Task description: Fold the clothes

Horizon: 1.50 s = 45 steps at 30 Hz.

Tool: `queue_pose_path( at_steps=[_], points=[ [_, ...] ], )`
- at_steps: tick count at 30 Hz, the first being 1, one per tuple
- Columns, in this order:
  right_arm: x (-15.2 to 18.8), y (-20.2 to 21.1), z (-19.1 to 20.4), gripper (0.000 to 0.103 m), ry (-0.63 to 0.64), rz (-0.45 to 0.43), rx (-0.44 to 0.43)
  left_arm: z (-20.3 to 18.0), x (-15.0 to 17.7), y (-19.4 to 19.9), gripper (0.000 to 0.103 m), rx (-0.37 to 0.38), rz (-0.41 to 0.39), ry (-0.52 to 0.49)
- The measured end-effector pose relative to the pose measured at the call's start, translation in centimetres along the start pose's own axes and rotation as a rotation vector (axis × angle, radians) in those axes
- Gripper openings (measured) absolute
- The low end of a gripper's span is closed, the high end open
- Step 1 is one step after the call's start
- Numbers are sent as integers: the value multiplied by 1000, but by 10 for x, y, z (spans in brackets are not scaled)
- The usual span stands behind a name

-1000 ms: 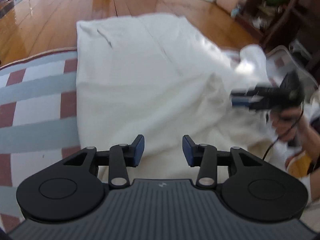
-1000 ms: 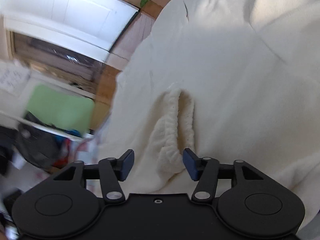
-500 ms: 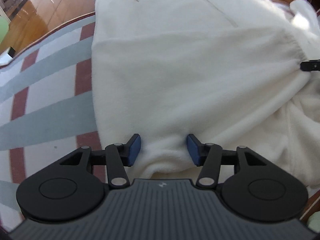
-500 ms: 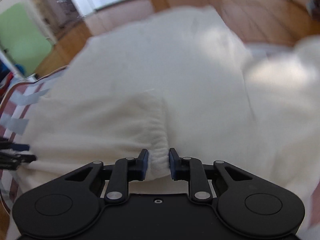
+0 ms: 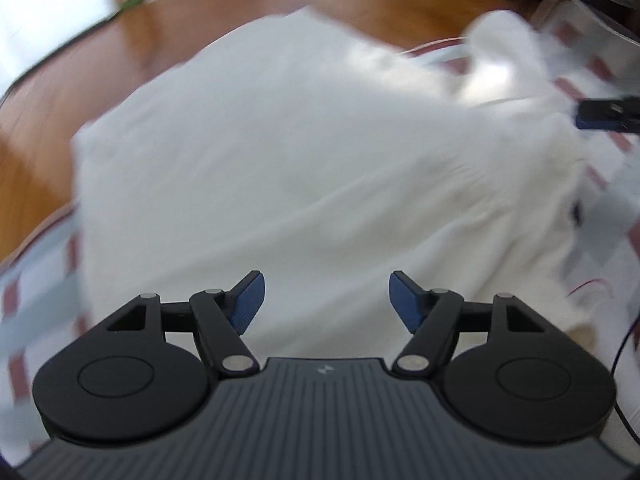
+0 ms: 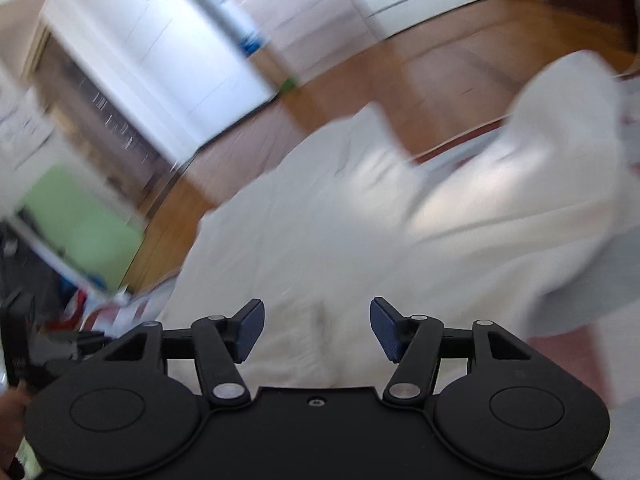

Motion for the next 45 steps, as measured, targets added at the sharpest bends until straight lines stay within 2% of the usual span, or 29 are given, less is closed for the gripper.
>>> queue_pose_path(
  at_steps=[2,5,6,7,10,14,18,19,21,22,24,25,26,29,32,33,36,38,39,42,43,44,45],
  points=[
    [-11,5,-31,64,2,-27,113,-22,-11,-21,69,31,-10,-29],
    [-25,13,-76,64,-47,-62,217,-45,-19,-46,69,76,22,-3],
    [-28,14,-89,64,-82,-60,239,-51,-20,-51,69,79,36,-3],
    [-30,14,-102,64,-116,-53,269,-55,-20,-57,69,52,43,-35],
    [-33,9,-130,64,-144,-29,367,-64,-22,-64,69,40,29,-111],
    [-39,-8,-151,64,-198,-23,390,-69,-28,-66,69,86,37,-90],
    [-34,-30,-168,67,-237,-30,427,-70,-34,-67,69,77,24,-58],
    [-31,-35,-168,70,-232,-38,428,-68,-33,-67,69,79,27,-40],
    [-31,-37,-161,70,-186,-108,414,-63,-31,-70,69,75,40,-10],
    [-31,-41,-159,67,-174,-131,401,-59,-30,-73,69,66,48,-2],
    [-35,-47,-156,42,-163,-161,397,-51,-23,-77,69,12,67,-15],
    [-38,-49,-153,24,-153,-179,421,-46,-20,-79,69,-16,80,-18],
    [-42,-50,-150,16,-143,-197,445,-40,-18,-78,69,-22,82,2],
    [-57,-47,-99,12,28,-275,392,-23,-19,-73,69,-10,67,88],
    [-61,-46,-25,8,219,-287,244,-12,-33,-68,68,-10,11,139],
    [-58,-48,-2,8,246,-262,171,-9,-38,-65,68,-11,-7,144],
    [-27,-55,49,8,230,-105,-72,-10,-50,-54,69,4,-77,153],
    [14,-67,69,7,271,68,-185,-14,-51,-51,69,39,-99,159],
    [35,-73,74,8,305,142,-199,-19,-51,-52,69,52,-101,154],
    [68,-77,65,13,365,226,-132,-29,-45,-56,69,46,-83,109],
    [67,-75,58,21,334,225,-115,-30,-43,-57,69,28,-82,90],
    [59,-70,49,43,277,212,-102,-31,-42,-58,69,7,-82,69],
    [48,-64,39,54,208,175,-91,-30,-40,-58,69,-8,-82,61]
  ],
)
Point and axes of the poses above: each gripper's, at about its wrist camera, not at the fingertips, and y roughly against the way its jaws point, z to its left, x to its underside, the point moved 6 cm from there along -y, roughly the way its jaws point, and after that the axes turned 8 degrees about -z, right-handed, at the moved point
